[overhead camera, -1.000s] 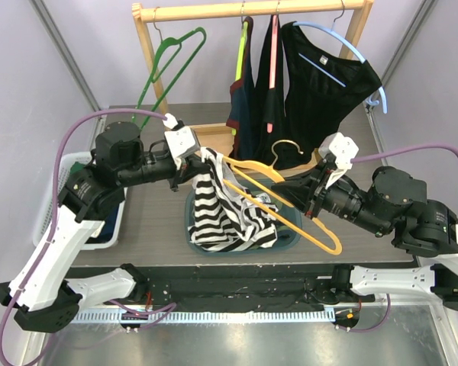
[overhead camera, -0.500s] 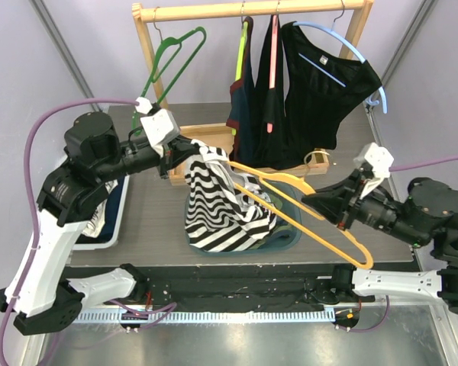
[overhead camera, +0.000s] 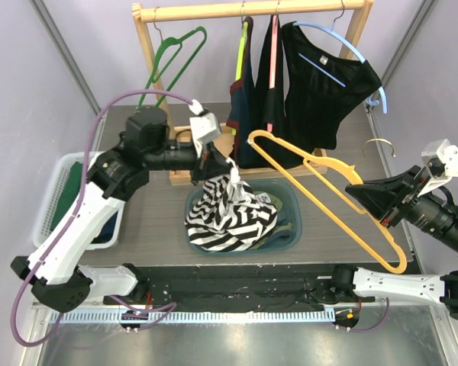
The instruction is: Remove the tank top from the hanger
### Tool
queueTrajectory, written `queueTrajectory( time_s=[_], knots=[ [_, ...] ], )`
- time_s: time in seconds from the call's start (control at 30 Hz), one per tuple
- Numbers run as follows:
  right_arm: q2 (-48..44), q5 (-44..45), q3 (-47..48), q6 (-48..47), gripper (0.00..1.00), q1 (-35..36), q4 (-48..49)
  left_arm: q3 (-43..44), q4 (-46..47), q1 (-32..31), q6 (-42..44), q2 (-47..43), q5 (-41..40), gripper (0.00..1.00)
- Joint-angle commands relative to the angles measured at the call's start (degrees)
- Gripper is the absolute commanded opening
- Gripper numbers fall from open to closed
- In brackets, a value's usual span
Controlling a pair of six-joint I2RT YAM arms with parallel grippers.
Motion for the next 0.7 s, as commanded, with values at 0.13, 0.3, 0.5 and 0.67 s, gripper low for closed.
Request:
queueTrajectory(
  time_s=[0.13,0.3,0.5,0.67],
  knots=[
    [2.11,5.87,-0.79,-4.38,0.01,-0.08,5.76,-4.45,-4.14,-10.07,5.04,3.88,8.79,0.77],
    [4.39,5.35,-0.08,-5.43,0.01,-0.08,6.73,-7.19,-10.39,-12.54,14.97,4.06,-1.55,1.00],
    [5.80,2.89,0.09,-5.61,0.01,-0.08,6.48,8.00,-14.78,-12.54,19.64,5.55,-8.35,1.00],
    [9.57,-2.20,2.37,-5.17,0.01,-0.08,3.23,16.97,-17.59,-12.54,19.64,3.18,-11.70,1.00]
  ],
)
